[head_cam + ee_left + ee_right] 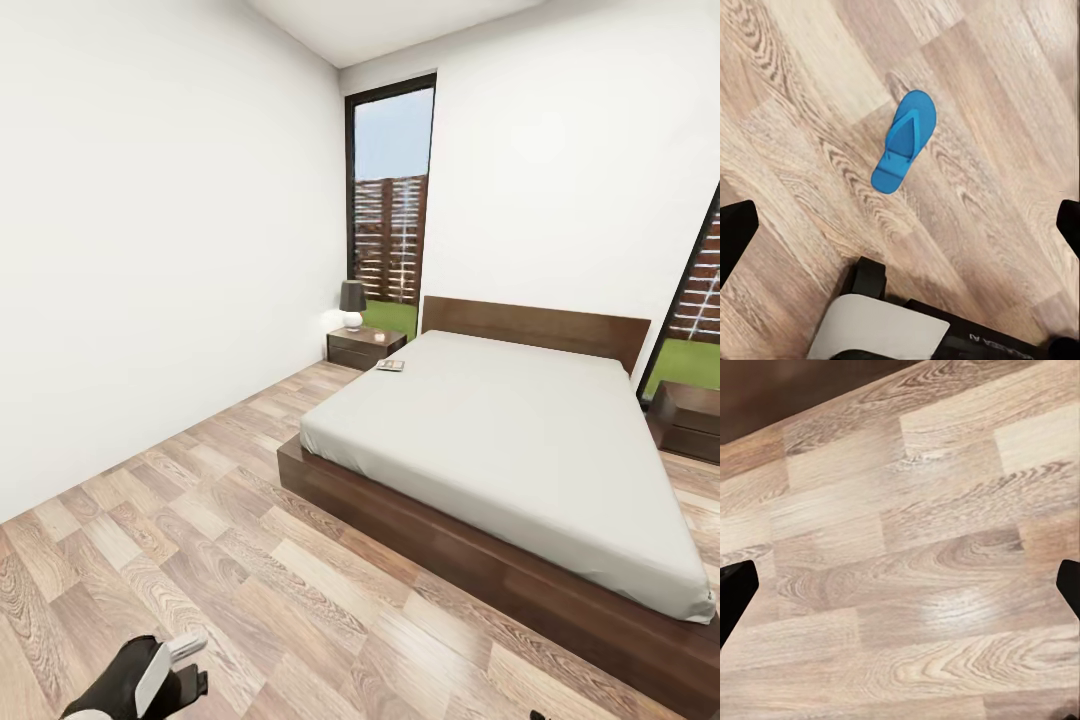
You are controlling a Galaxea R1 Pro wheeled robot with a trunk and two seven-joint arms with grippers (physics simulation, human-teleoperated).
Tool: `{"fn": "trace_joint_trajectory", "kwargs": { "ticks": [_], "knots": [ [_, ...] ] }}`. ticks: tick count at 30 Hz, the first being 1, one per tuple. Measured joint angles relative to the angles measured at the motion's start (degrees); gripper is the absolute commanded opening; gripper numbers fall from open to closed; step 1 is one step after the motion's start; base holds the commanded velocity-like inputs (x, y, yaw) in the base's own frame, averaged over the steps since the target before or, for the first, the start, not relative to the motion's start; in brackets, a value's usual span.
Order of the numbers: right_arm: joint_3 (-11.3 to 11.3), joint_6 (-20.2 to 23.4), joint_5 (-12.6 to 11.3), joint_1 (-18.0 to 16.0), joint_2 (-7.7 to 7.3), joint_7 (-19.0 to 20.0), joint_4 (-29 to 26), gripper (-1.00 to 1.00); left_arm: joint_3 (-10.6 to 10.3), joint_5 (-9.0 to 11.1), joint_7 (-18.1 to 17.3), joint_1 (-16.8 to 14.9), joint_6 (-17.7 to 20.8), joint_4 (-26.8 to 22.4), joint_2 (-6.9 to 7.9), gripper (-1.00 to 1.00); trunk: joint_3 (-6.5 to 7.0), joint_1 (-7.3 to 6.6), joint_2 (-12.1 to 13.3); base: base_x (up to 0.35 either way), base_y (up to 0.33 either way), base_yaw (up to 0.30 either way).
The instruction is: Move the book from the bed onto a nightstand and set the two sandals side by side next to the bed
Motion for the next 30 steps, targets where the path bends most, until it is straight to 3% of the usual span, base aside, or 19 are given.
{"fn": "trace_joint_trajectory", "kwargs": {
  "ticks": [4,15,21,30],
  "knots": [
    [0.0,-0.5,0.1,0.0,0.02,0.1,0.0,1.00,-0.1,0.0,-0.2,-0.6,1.9,0.1,-0.41,1.00,0.00,0.00,0.0,0.000,0.000,0.000],
    [0.0,0.0,-0.4,0.0,-0.42,2.1,0.4,1.00,-0.5,-0.3,-0.1,-1.1,3.6,-0.1,-4.15,1.00,-0.18,0.21,-0.4,0.000,0.000,0.000],
    [0.1,0.2,-0.1,0.0,-0.48,3.7,0.6,1.00,-1.2,-0.5,0.0,-1.1,3.7,-0.1,-4.62,1.00,-1.25,1.53,-2.8,0.000,0.000,0.000],
    [0.1,0.3,-0.2,0.0,-0.29,4.6,0.8,1.00,-4.4,-0.5,-0.1,-1.2,4.0,-0.1,-4.59,1.00,-2.87,3.51,-6.4,0.000,0.000,0.000]
  ]
}}
